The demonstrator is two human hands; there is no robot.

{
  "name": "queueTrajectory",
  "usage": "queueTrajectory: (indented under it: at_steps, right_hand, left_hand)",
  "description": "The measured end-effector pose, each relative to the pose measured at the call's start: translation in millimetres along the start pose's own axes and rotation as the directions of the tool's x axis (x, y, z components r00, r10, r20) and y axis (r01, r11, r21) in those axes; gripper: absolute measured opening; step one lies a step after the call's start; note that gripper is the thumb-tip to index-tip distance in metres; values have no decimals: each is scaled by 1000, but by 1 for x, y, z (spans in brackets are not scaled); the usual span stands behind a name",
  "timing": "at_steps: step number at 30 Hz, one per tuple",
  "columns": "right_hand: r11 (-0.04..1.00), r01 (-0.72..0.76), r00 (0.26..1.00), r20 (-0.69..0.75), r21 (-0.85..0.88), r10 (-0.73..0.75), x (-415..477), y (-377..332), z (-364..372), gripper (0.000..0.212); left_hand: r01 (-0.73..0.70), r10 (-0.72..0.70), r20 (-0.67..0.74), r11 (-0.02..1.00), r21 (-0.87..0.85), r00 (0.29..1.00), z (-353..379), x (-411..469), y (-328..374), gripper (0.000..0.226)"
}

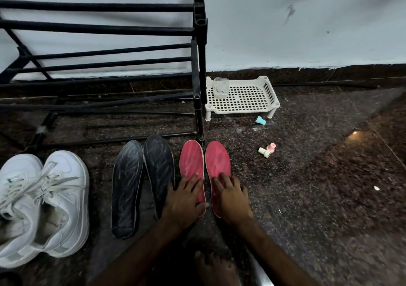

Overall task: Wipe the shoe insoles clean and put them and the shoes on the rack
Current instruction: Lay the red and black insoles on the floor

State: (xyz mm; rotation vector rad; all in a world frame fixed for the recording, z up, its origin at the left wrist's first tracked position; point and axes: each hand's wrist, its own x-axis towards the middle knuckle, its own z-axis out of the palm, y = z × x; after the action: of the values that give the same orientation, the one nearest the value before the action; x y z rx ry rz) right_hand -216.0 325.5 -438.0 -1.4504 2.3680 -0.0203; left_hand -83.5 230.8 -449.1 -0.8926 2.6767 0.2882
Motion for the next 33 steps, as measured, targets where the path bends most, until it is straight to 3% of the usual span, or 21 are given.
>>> queueTrajectory:
  at_steps: [5, 10, 13, 23, 28, 33]
  right_hand:
    - [1000, -16, 1000, -14, -8, 15, 0, -4, 2, 58]
    - [1000, -6, 1000, 2, -17, 6, -5, -4, -1, 57]
    - [999, 24, 1000, -2, -27, -24, -3, -1, -15, 60]
    - [997, -34, 934, -353, 71, 57, 132, 51, -132, 41]
    - [985, 20, 947, -319, 171, 36, 211, 66, -165, 40]
    - [991, 4, 992, -126, 134, 13, 249, 68, -170, 57]
  left_hand:
    - [11, -11, 14, 1000, -24, 1000, 0, -3, -2, 99]
    - [30, -28, 33, 998, -58, 999, -10, -9, -1, 77]
    - [6, -7, -11, 997, -83, 1000, -31, -7, 2, 76]
    - [-160, 99, -339, 975, -157, 936, -143, 62, 0, 57]
    - [-180, 113, -316, 965, -191, 942, -159, 101, 2, 51]
    - [-139, 72, -268, 961, -238, 961, -155, 120, 10, 45]
